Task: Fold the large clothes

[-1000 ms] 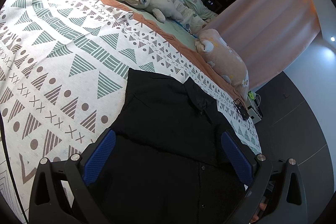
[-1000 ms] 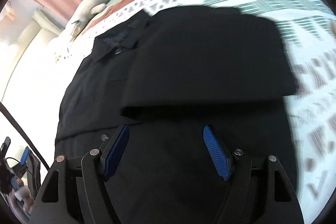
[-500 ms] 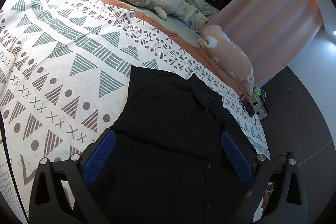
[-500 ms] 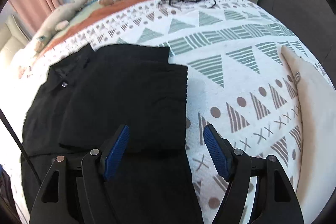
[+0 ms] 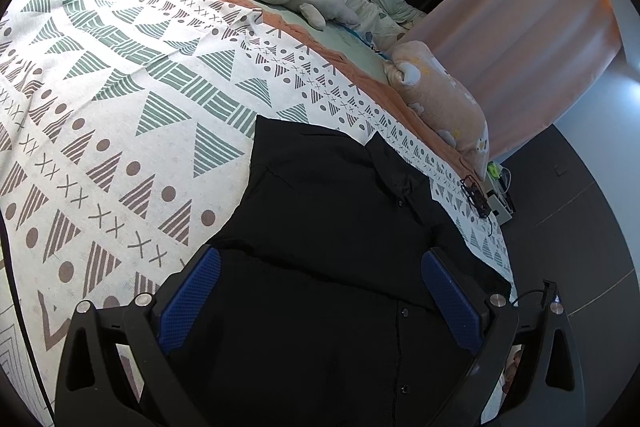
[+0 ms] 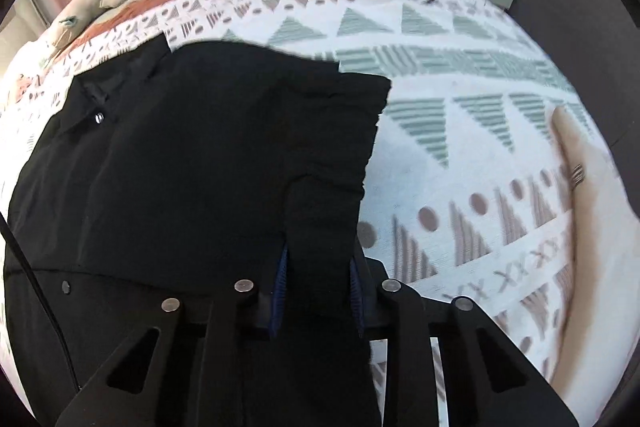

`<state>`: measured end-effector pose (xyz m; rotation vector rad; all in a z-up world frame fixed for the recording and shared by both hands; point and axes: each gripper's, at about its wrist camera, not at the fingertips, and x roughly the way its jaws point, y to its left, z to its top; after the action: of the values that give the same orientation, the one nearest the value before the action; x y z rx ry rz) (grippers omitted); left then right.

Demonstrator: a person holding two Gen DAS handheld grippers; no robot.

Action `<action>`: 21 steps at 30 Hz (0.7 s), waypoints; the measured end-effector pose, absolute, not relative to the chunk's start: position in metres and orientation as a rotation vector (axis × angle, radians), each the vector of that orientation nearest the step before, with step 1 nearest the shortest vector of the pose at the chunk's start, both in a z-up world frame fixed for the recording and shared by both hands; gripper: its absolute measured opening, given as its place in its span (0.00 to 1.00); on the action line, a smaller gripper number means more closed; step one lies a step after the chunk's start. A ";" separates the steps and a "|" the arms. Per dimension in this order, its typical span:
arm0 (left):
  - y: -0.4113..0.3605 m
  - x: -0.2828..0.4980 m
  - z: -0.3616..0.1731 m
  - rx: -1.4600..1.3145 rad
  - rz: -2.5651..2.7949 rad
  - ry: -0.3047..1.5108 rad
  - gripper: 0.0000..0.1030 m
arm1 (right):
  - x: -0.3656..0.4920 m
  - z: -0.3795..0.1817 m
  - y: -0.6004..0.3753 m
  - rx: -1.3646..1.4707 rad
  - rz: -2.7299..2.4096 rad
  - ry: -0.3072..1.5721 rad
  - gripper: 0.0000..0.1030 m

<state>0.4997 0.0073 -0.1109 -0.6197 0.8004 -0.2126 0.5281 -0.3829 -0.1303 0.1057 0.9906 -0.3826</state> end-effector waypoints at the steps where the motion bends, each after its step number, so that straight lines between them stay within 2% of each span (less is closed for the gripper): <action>1: 0.010 0.499 -0.110 -0.629 -0.214 0.797 1.00 | 0.527 -0.122 -0.380 0.090 -0.392 0.976 0.22; 12: 0.045 0.486 -0.097 -0.695 -0.226 0.764 1.00 | 0.524 -0.041 -0.296 0.012 -0.335 0.832 0.22; 21: 0.118 0.465 -0.092 -0.694 -0.141 0.730 1.00 | 0.537 -0.026 -0.199 -0.045 -0.200 0.790 0.22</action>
<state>0.4649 0.1178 -0.0921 -0.6943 0.7297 -0.1405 0.5374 -0.1992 -0.0261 -0.0446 0.7900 -0.1995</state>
